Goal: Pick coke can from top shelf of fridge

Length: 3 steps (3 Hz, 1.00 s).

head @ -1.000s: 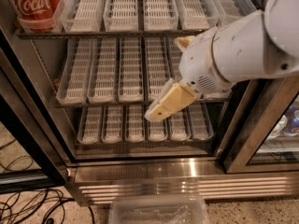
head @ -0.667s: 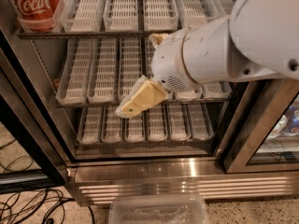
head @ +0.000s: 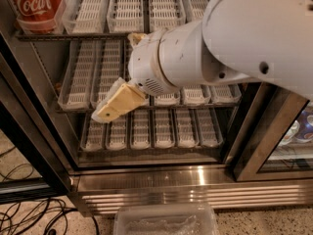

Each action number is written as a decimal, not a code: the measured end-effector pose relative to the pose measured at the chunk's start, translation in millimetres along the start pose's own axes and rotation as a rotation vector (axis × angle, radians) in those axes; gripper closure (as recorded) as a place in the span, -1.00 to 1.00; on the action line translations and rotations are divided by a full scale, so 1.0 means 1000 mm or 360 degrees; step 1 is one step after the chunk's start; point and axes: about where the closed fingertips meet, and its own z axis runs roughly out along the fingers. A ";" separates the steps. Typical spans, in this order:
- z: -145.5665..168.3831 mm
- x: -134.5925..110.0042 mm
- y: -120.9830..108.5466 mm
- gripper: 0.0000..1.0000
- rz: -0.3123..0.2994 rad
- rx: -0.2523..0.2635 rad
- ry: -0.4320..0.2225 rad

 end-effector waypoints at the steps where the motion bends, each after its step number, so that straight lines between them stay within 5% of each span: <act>1: 0.015 -0.013 0.004 -1.00 -0.0020 0.0009 -0.0102; 3: 0.063 -0.075 0.001 -1.00 0.0099 0.0176 -0.0441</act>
Offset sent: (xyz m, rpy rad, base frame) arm 0.0425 0.0995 0.0295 0.4168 -0.1866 -0.0895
